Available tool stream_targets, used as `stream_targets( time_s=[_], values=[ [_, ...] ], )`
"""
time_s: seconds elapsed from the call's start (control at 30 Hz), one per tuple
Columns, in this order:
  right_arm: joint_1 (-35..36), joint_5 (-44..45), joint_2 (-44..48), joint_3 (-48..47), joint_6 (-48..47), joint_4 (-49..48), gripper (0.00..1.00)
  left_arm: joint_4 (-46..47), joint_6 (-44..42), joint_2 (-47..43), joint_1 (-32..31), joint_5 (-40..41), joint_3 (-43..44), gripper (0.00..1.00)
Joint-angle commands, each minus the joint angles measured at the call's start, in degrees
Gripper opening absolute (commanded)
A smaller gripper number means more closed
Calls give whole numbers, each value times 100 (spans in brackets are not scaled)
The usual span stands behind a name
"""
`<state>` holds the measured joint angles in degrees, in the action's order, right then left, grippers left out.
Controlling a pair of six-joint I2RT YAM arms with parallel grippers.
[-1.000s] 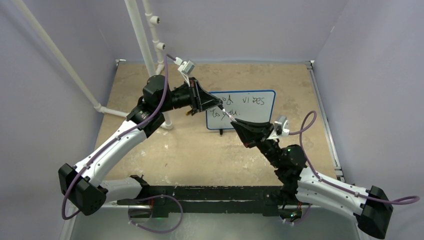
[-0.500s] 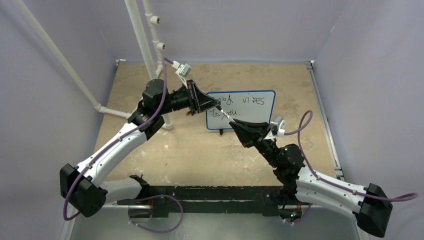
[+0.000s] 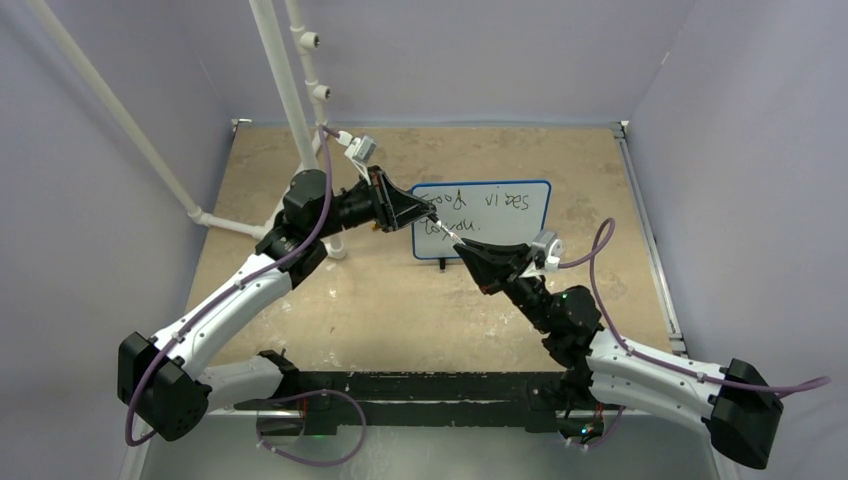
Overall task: Write a sentence on the whiteboard
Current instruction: Close the whiteboard marker at the center of the board, then place the whiteboard marker at the center of the board.
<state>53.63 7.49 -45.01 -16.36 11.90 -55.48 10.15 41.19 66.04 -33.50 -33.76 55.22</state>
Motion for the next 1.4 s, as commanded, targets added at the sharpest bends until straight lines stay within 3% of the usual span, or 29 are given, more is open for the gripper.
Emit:
stream_targets(
  time_s=[0.0, 0.33, 0.6, 0.7, 0.8, 0.83, 0.93, 1.03, 1.2, 1.37],
  values=[
    [-28, 188, 28, -306, -100, -1137, 0, -970, -264, 120, -654, -1297, -407, 0],
    [-28, 94, 19, -311, -54, -1254, 0, -664, -110, 196, -1005, -1436, -602, 0],
    [-28, 168, 23, -354, -91, -1223, 0, -976, -280, 209, -1133, -1428, -696, 0],
    [-28, 216, 97, -321, -22, -956, 0, -1618, -754, 232, -1116, -901, -464, 0],
    [-28, 313, 308, -300, 54, -271, 0, -2125, -1322, 281, -1116, 182, 28, 0],
    [-28, 348, 387, -290, 95, 16, 0, -2210, -1452, 268, -1108, 629, 162, 8],
    [-28, 457, 738, -253, 324, 1091, 0, -2286, -1663, 118, -1053, 2018, 447, 43],
    [-28, 311, 1023, -194, 691, 2091, 0, -2157, -1724, -94, -860, 2830, 451, 63],
    [-27, -173, 972, -260, 1226, 3647, 0, -2035, -1686, -238, -294, 3131, 208, 73],
    [-28, -534, 356, -160, 1766, 4042, 0, -1761, -1690, -381, 28, 3126, -360, 74]
  ],
)
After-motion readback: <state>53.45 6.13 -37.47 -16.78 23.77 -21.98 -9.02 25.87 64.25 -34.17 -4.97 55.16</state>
